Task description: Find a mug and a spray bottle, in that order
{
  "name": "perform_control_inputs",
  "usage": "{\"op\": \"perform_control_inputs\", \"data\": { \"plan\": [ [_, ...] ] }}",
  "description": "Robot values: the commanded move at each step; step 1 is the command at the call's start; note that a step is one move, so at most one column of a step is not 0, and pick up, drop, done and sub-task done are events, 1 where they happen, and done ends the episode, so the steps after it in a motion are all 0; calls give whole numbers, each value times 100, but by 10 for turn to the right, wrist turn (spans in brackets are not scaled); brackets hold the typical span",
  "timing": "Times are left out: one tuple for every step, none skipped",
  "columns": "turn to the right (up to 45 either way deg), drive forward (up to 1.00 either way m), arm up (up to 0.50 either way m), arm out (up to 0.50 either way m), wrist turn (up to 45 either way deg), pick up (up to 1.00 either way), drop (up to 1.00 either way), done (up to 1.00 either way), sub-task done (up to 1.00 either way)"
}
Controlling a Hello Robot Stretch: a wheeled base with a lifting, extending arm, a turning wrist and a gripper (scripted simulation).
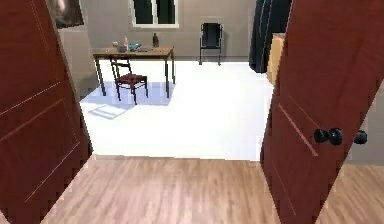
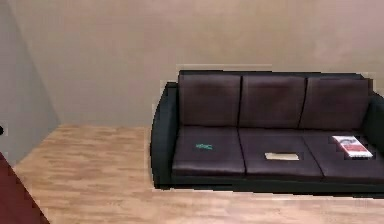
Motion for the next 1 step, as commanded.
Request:
{"op": "perform_control_inputs", "data": {
  "plan": [
    [0,45,0,0,0,0,0,0,0]
  ]
}}
